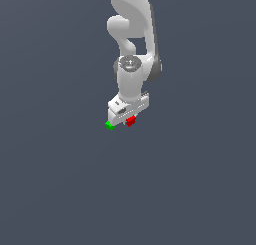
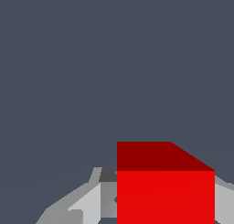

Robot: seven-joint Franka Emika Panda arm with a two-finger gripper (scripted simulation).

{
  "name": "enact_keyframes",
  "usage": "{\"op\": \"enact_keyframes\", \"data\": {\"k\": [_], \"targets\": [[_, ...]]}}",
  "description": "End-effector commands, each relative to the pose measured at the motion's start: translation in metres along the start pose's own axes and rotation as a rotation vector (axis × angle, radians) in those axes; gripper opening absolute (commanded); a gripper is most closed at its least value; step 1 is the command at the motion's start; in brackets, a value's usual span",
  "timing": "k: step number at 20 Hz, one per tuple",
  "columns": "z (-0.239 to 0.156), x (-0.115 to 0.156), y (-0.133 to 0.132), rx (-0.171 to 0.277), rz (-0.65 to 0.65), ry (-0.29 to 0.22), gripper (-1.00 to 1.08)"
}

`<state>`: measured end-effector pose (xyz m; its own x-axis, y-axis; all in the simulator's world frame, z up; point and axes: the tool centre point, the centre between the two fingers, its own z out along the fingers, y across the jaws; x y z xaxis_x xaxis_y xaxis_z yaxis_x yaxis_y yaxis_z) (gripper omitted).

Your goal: Stack the red cube on top of the green cube.

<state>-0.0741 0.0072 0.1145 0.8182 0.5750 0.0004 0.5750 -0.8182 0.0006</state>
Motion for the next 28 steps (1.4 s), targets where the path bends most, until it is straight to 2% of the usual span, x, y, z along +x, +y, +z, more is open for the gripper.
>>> {"op": "enact_keyframes", "data": {"k": [1, 12, 23, 28], "targets": [[-0.006, 0.0, 0.0, 0.0, 0.0, -0.001, -1.0], [0.0, -0.008, 0.006, 0.001, 0.001, 0.0, -1.0], [0.042, -0.071, 0.049, 0.0, 0.0, -0.001, -1.0], [0.053, -0.087, 0.062, 0.0, 0.0, -0.001, -1.0]]}}
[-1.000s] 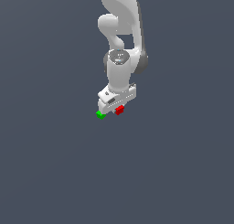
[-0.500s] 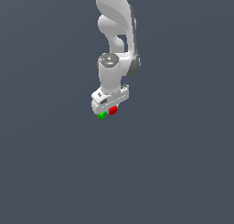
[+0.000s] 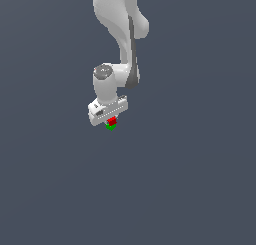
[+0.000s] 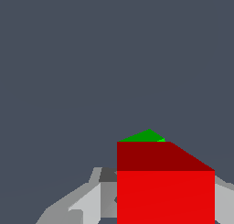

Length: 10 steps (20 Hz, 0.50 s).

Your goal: Stack the red cube on top of the green cube.

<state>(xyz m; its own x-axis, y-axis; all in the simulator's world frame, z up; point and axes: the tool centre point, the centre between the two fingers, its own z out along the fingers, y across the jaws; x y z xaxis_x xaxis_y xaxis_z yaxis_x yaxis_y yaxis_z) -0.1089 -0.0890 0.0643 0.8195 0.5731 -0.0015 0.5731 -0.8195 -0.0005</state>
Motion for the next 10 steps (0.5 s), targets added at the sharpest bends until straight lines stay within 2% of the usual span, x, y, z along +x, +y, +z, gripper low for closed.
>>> {"op": "enact_keyframes", "data": {"k": [1, 5, 6, 10], "targets": [[0.0036, -0.0049, 0.0044, -0.001, -0.002, 0.001, -1.0], [0.0042, -0.0047, 0.0058, 0.0, -0.002, 0.002, -1.0], [0.0042, -0.0047, 0.0058, 0.0, -0.002, 0.002, 1.0], [0.0042, -0.0047, 0.0058, 0.0, -0.002, 0.002, 1.0]]}}
